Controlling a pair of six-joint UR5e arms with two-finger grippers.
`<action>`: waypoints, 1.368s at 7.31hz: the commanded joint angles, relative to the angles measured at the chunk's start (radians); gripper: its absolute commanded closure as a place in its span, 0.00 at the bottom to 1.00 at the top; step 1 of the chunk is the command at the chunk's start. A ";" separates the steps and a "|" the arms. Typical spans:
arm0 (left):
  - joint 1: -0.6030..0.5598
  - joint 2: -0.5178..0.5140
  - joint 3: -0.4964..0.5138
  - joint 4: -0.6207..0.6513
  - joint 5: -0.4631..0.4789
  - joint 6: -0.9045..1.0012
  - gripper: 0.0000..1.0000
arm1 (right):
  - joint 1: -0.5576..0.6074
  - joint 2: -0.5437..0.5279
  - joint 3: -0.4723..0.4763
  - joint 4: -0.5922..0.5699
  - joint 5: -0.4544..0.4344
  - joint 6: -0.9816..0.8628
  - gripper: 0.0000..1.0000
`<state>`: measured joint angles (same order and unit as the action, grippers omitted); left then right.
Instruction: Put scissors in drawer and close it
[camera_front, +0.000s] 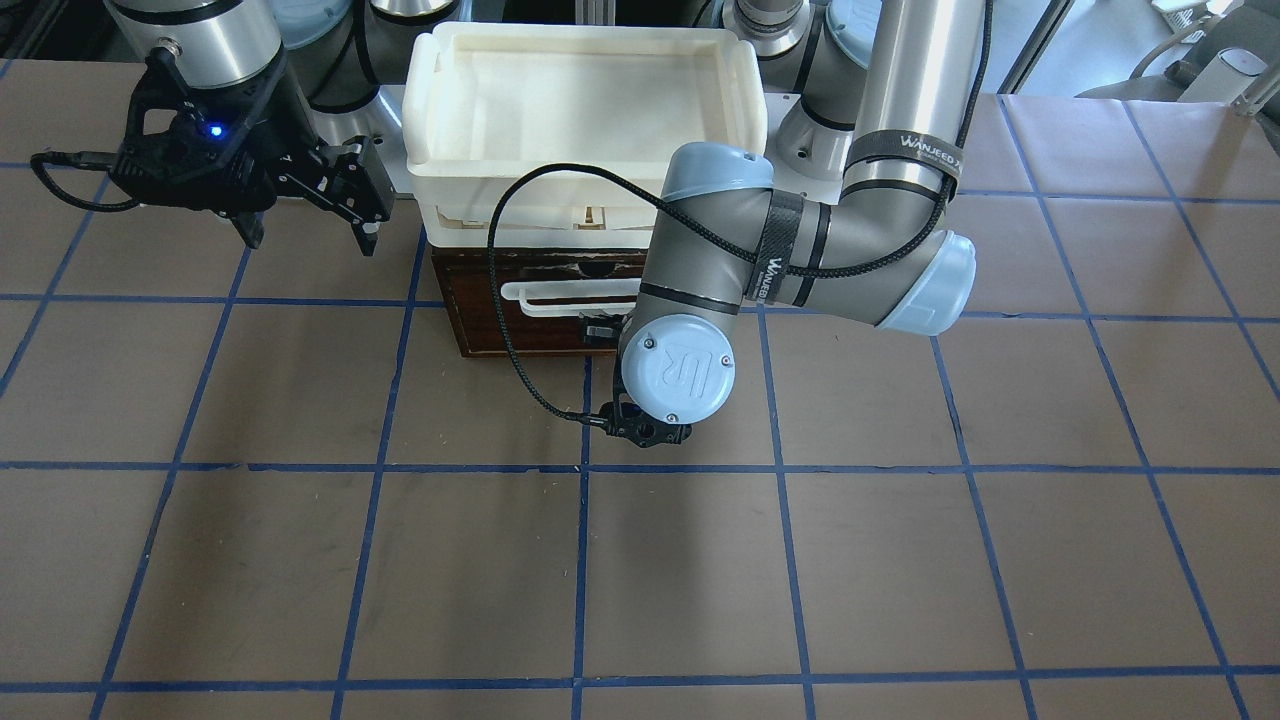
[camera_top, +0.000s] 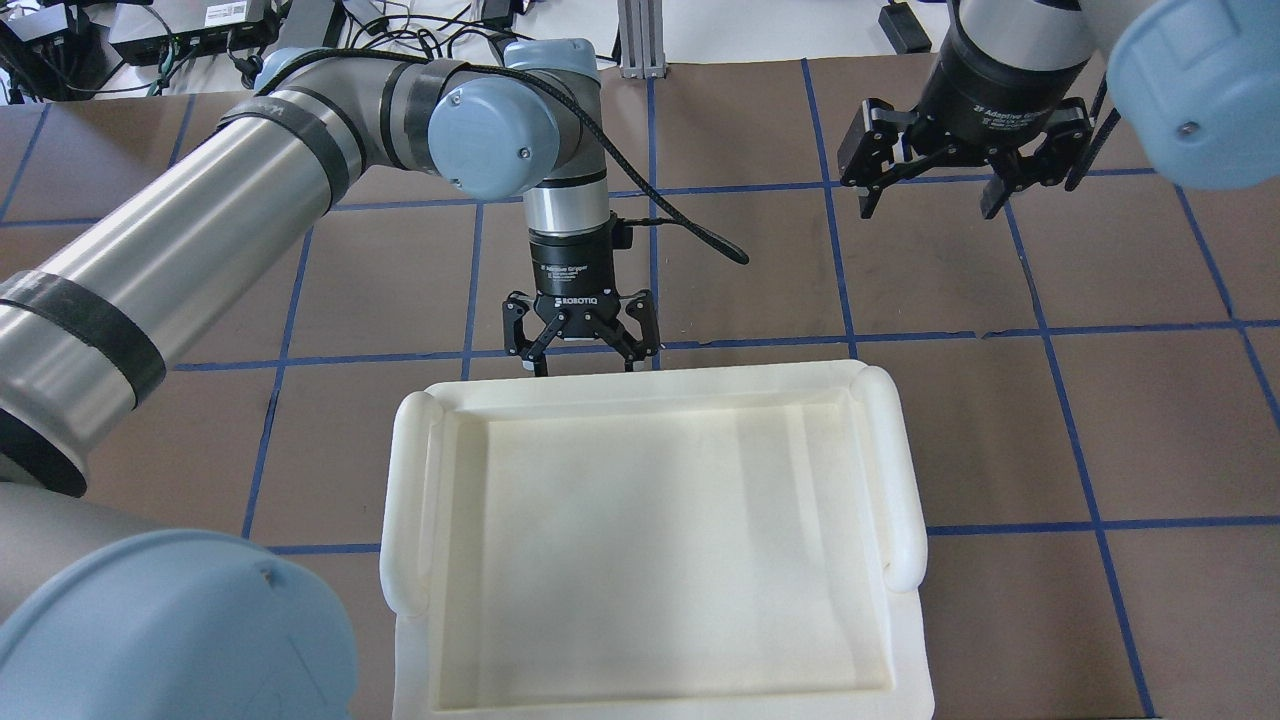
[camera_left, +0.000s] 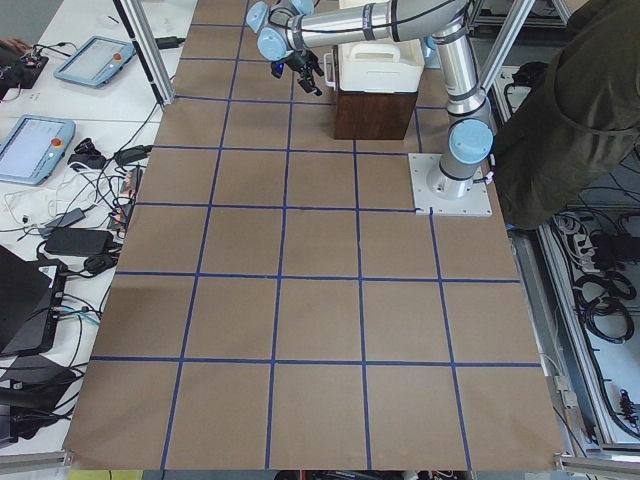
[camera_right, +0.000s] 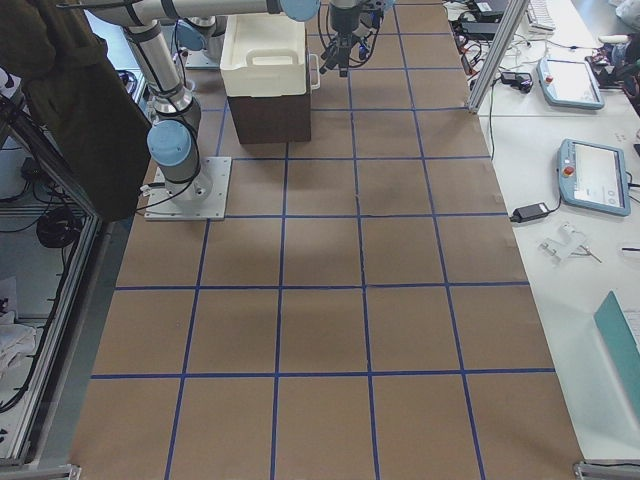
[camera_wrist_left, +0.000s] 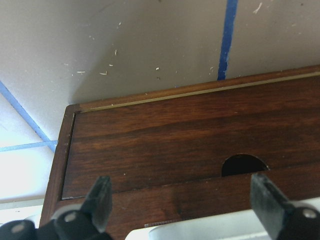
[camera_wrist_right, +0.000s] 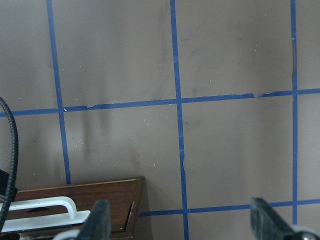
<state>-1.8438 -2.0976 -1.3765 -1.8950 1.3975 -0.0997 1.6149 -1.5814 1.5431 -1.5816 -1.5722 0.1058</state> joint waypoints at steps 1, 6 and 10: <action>-0.005 -0.008 -0.001 -0.001 0.000 0.000 0.00 | 0.000 0.000 0.000 0.000 0.000 0.000 0.00; 0.018 0.013 0.025 0.104 0.008 0.008 0.00 | -0.001 -0.002 0.002 0.002 -0.002 -0.003 0.00; 0.136 0.126 0.036 0.346 0.097 0.023 0.00 | -0.001 -0.009 0.014 0.002 -0.002 -0.002 0.00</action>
<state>-1.7615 -2.0100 -1.3405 -1.6300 1.4704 -0.0824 1.6137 -1.5865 1.5528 -1.5800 -1.5756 0.1042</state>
